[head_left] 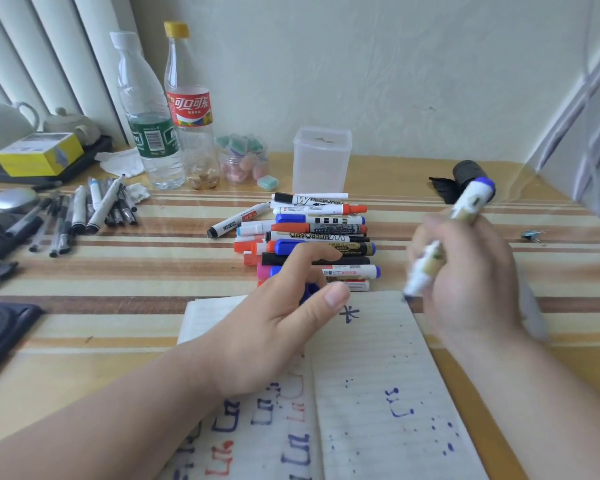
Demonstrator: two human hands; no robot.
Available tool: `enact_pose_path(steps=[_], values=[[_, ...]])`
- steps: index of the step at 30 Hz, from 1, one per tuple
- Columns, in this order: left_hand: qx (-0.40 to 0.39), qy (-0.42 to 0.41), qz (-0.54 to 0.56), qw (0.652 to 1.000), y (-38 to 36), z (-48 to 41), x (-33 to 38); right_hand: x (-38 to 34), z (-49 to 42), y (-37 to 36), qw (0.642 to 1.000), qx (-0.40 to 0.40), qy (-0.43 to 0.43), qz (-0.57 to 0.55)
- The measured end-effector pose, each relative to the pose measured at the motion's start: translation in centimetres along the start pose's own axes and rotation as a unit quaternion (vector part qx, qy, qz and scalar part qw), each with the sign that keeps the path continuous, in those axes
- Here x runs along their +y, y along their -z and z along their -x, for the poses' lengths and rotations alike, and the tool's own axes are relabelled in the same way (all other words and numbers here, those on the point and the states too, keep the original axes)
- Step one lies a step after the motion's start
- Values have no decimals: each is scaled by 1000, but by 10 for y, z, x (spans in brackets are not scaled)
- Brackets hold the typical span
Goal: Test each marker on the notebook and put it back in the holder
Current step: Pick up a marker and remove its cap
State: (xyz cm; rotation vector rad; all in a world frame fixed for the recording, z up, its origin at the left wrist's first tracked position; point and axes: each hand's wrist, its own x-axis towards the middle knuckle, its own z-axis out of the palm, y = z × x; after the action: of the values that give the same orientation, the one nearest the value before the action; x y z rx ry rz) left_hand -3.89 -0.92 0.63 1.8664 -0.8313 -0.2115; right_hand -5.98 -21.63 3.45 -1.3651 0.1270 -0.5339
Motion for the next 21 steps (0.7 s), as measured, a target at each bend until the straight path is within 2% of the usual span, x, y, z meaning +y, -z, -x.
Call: enact_pose_path(steps=[1,3,5,7,10,14,18,21], values=[[0,-4,10,1000,1,0,-1,-1,-8,7,1000,24,-12,8],[6,-2,11,1000,3,-1,-3,3,-22,19,996,17,-82,6],[11,4,7,1000,4,-2,-3,10,-27,26,985,-31,-167,18],[12,12,-3,1000,5,-3,-1,16,-27,27,971,-89,-211,68],[10,26,-36,999,7,-2,-1,19,-23,22,962,-140,-217,92],[17,36,-43,998,7,-4,-1,20,-18,16,955,-156,-225,110],[19,26,-103,994,4,-4,1,20,-13,9,963,-123,-208,119],[12,2,-59,998,3,-2,-1,21,-10,5,976,-64,-192,82]])
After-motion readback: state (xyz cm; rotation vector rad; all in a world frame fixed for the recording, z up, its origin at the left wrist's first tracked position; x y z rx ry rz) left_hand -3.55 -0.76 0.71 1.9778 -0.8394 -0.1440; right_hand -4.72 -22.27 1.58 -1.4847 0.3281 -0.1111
